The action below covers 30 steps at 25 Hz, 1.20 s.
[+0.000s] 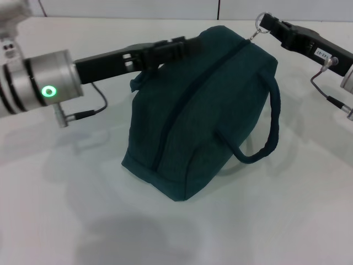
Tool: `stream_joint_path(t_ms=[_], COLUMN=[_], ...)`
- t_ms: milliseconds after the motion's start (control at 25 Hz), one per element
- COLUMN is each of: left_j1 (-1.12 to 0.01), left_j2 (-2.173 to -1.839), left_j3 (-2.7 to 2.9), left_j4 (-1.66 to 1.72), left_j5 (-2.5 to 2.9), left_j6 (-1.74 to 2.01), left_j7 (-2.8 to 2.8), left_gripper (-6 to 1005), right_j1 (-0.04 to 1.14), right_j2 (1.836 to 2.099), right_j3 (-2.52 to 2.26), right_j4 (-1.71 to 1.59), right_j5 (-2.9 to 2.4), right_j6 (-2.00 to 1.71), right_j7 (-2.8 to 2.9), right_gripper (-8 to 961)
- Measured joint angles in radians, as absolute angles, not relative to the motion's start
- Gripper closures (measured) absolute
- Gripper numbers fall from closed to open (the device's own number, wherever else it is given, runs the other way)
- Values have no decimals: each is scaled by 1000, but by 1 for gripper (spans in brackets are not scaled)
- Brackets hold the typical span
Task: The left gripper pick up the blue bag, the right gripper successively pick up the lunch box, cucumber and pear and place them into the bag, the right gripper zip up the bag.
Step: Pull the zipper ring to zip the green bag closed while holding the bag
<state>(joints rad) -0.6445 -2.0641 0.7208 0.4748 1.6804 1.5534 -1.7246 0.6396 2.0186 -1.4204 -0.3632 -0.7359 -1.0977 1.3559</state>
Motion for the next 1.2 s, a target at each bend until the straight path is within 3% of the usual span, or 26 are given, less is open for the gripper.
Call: stream_joint_path(t_ms=[720,1000,1200], left_j1=[-699,-696,-695], left_j2=[-2081,-2085,-2085], left_j3=[784,782,785], left_j4=[507,515,515], left_j5=[1773,1750,1724], left_j6=[1466,1464,1470], left_j7=[-1798,-1795,-1794], left_gripper=[303,767,885], right_j1=[615,606,595], right_j2=[2019,2019,2018], right_j3=[-1393,-1393,-1391], right_j4=[-363,-363,-364], right_j5=[-733,-733,-733], right_j6=[-1147,-1159,-1174], right_j7=[1340,1336,1339], right_gripper=[858,856,854])
